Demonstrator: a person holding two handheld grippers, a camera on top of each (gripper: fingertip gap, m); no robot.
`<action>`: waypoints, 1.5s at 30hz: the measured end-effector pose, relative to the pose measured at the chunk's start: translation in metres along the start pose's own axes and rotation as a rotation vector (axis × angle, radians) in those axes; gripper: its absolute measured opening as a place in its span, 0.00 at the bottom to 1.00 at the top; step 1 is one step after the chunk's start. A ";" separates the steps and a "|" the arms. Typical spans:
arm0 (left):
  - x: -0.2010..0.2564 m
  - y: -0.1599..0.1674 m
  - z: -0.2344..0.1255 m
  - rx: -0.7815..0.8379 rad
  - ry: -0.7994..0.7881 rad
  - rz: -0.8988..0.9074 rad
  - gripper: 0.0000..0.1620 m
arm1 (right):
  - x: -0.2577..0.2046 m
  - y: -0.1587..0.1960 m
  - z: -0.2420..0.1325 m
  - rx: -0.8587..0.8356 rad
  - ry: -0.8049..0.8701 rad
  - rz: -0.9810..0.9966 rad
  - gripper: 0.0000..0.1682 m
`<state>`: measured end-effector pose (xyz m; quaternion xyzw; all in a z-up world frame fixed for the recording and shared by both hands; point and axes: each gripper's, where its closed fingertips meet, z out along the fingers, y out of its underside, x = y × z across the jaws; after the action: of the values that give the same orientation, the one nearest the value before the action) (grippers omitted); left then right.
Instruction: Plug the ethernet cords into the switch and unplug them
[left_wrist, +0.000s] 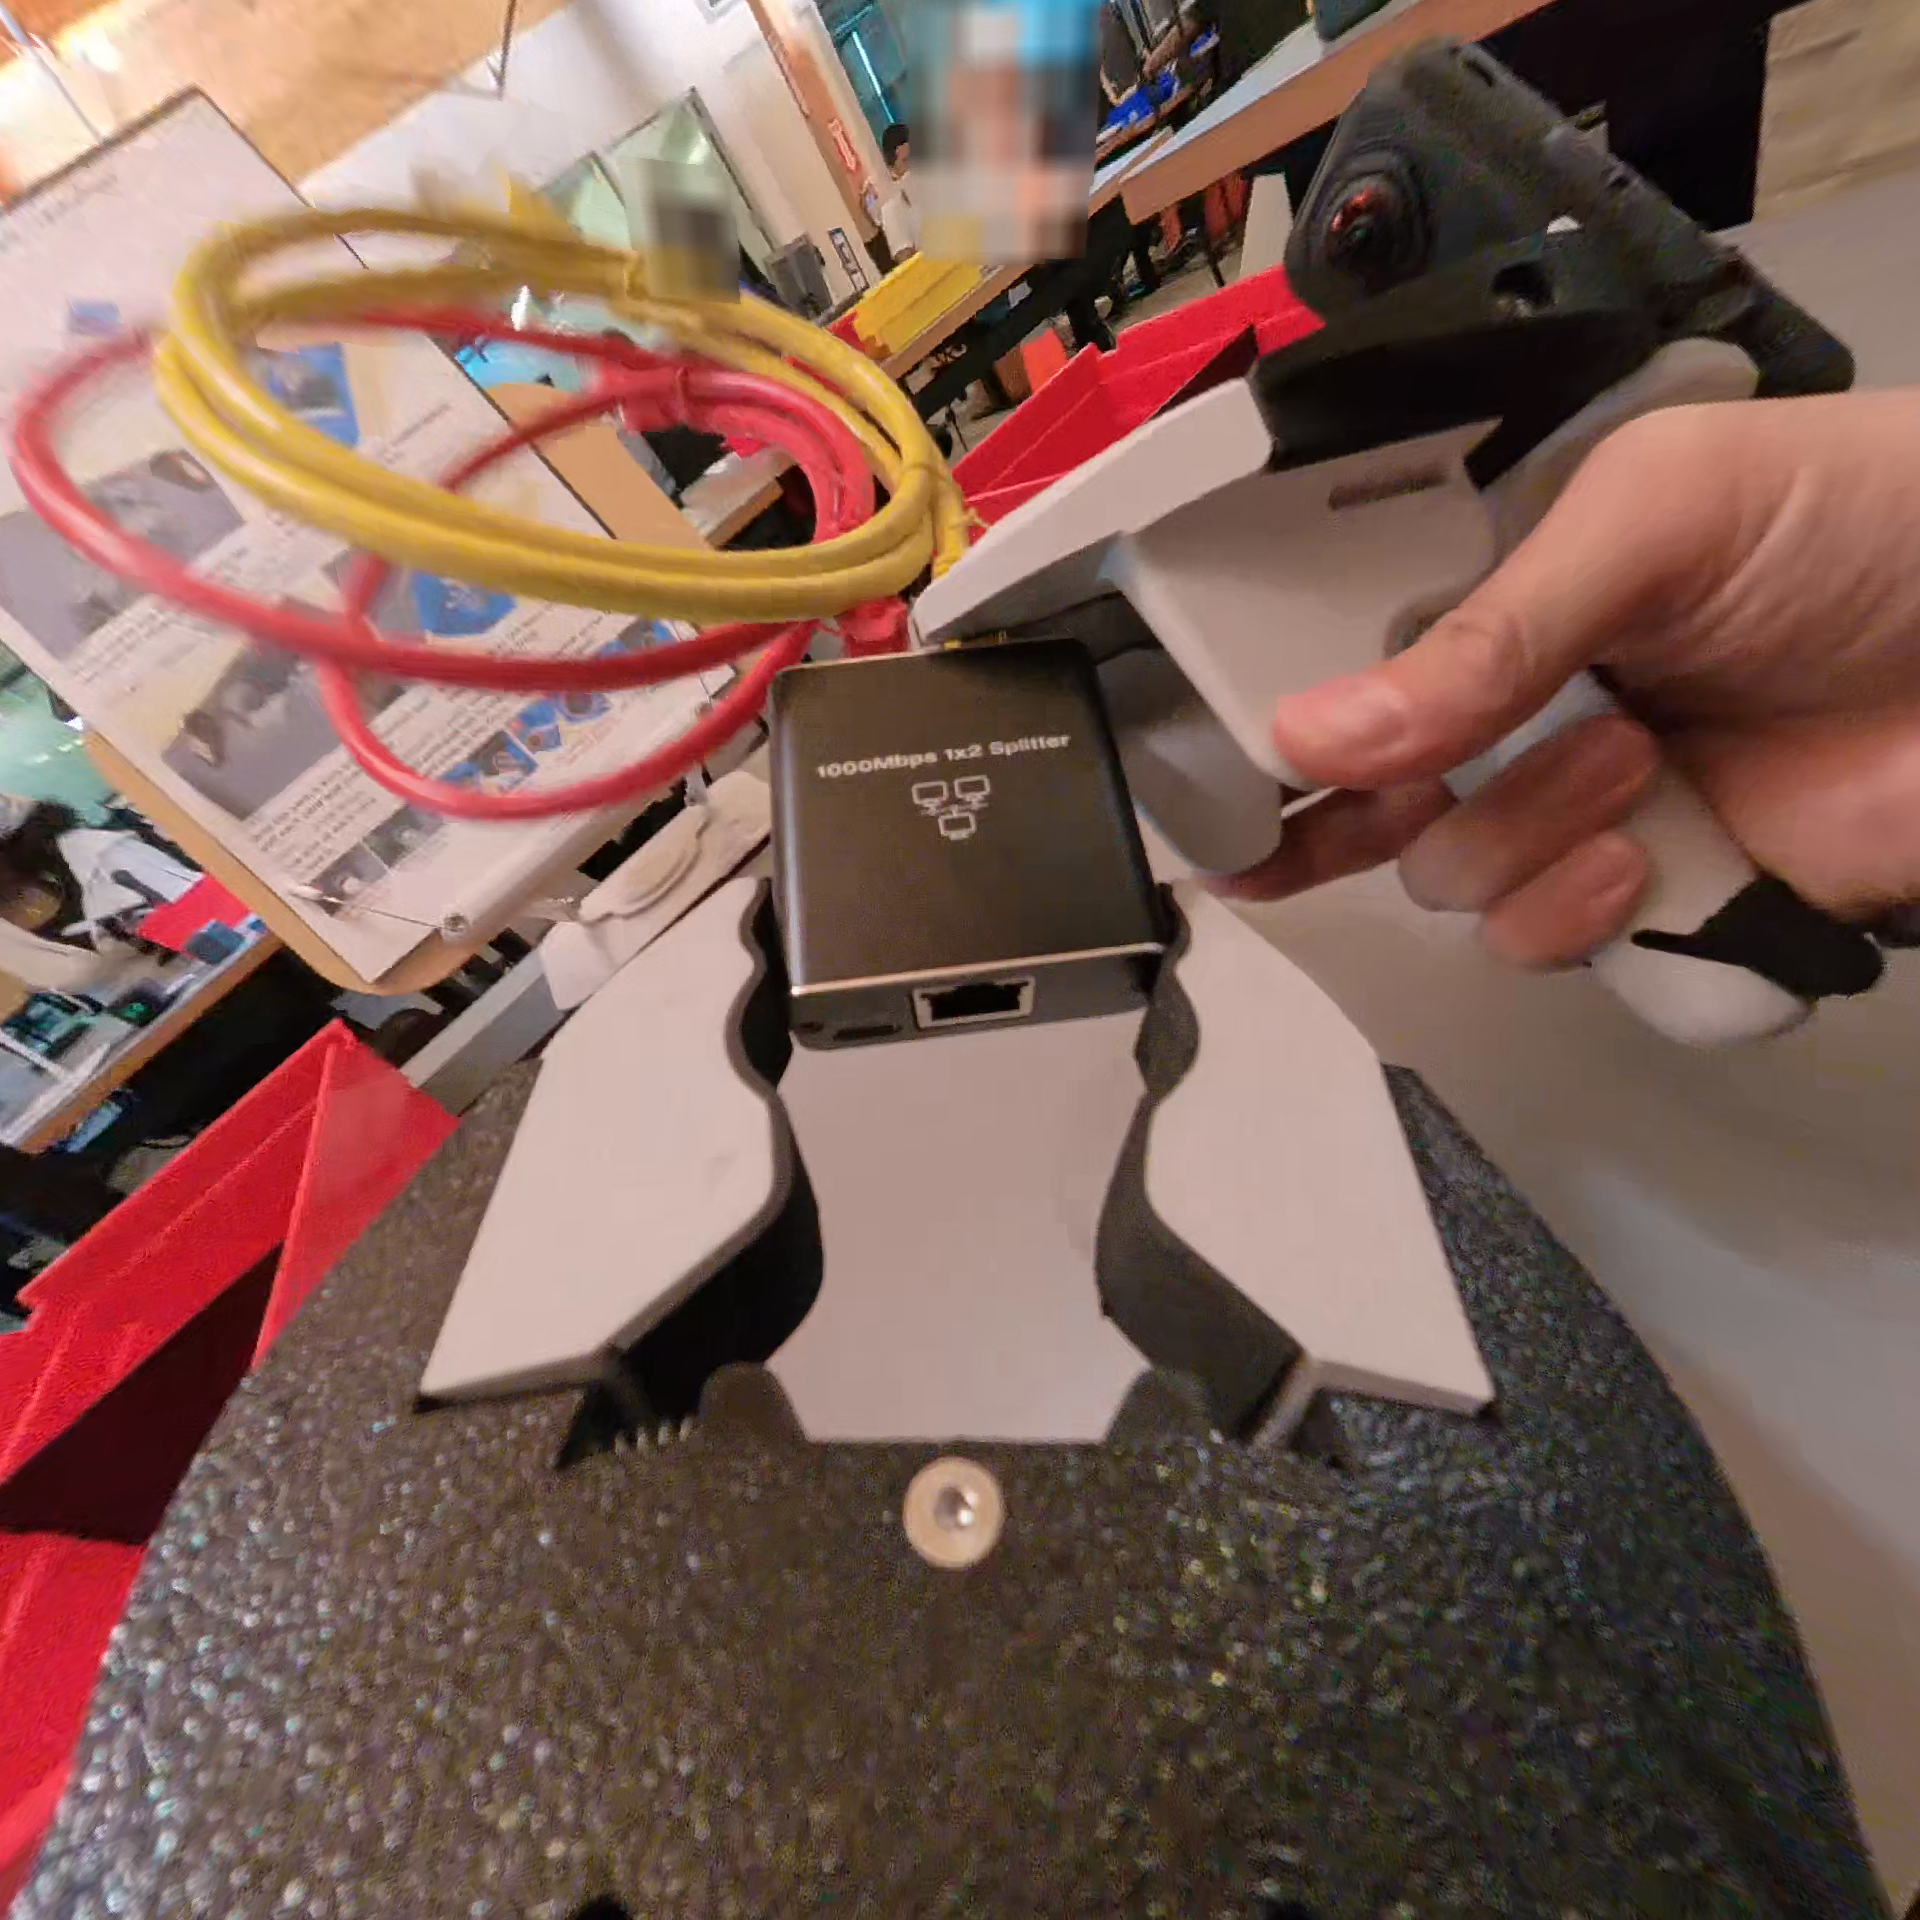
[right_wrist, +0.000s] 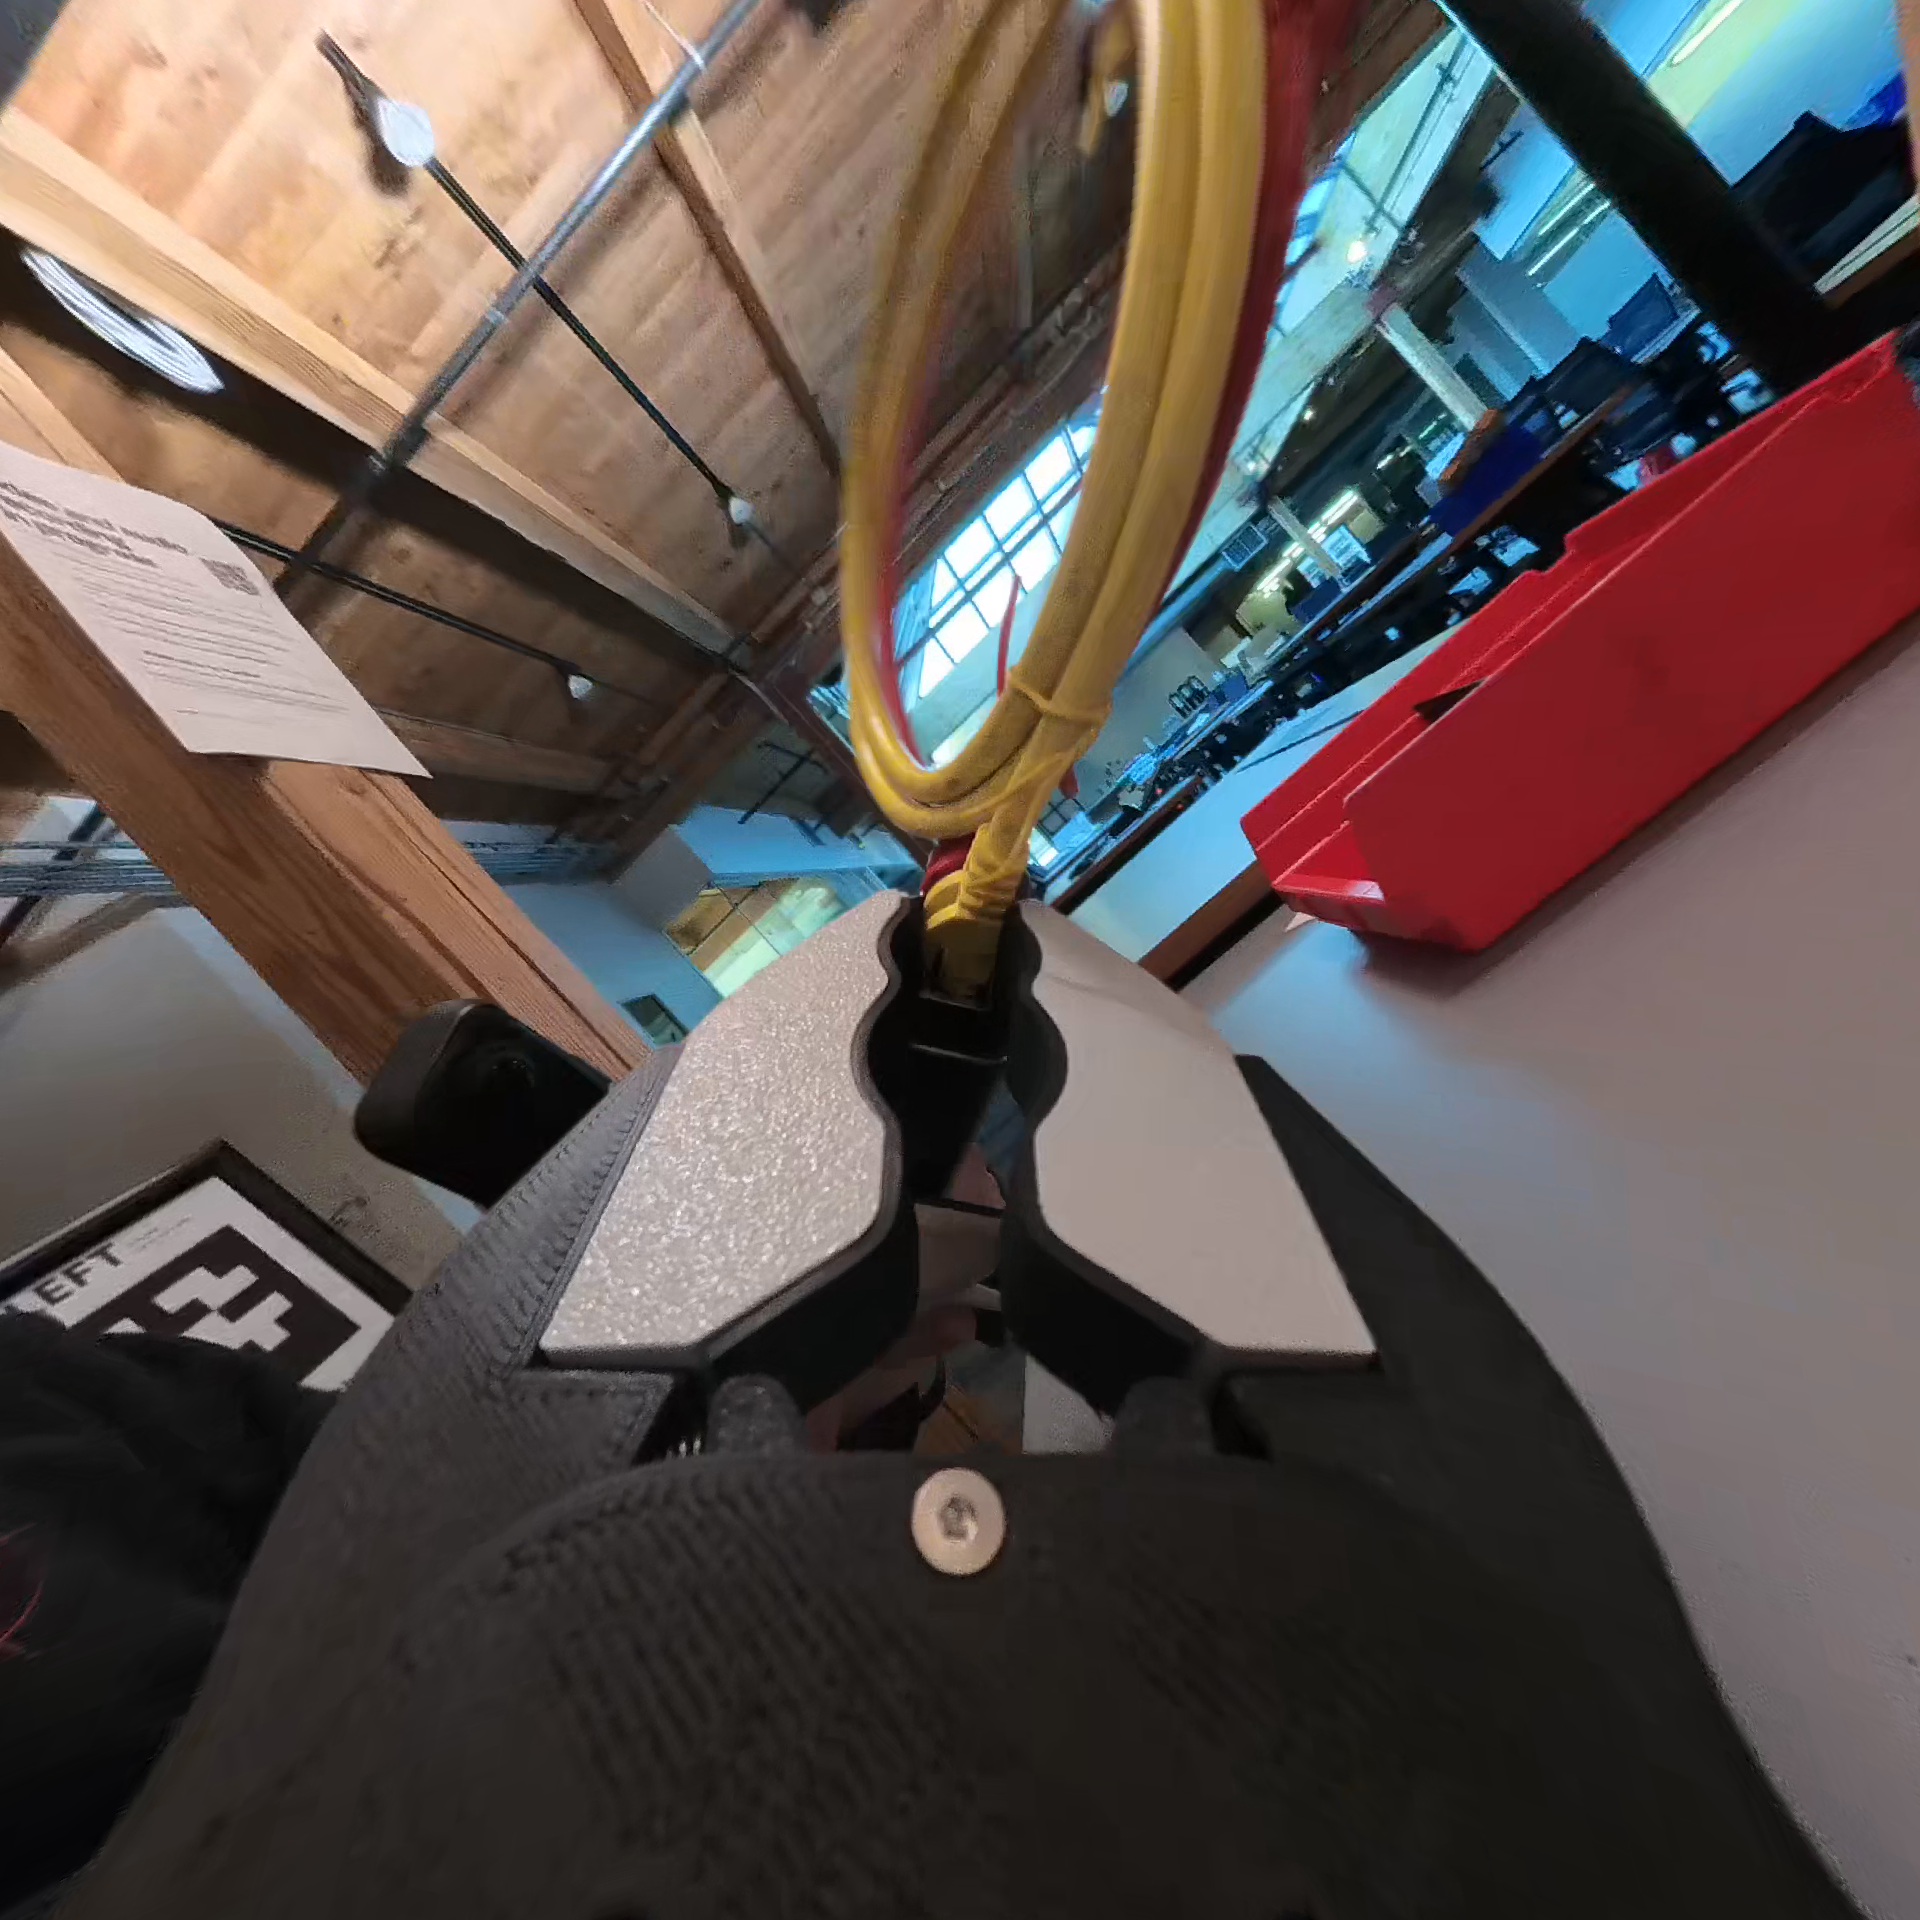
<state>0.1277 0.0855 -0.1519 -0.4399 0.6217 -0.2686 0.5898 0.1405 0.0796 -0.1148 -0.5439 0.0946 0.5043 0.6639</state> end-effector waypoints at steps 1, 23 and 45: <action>0.001 0.000 0.001 0.001 -0.008 0.017 0.41 | 0.000 -0.001 -0.002 0.004 -0.008 0.024 0.09; 0.006 0.019 0.000 -0.035 0.082 -0.073 0.41 | 0.015 0.010 -0.003 0.015 -0.024 0.149 0.09; -0.005 0.018 0.000 -0.083 0.025 0.013 0.41 | 0.020 0.010 -0.004 0.011 -0.012 0.199 0.09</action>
<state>0.1235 0.0984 -0.1649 -0.4566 0.6424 -0.2444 0.5649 0.1442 0.0870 -0.1357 -0.5254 0.1472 0.5706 0.6138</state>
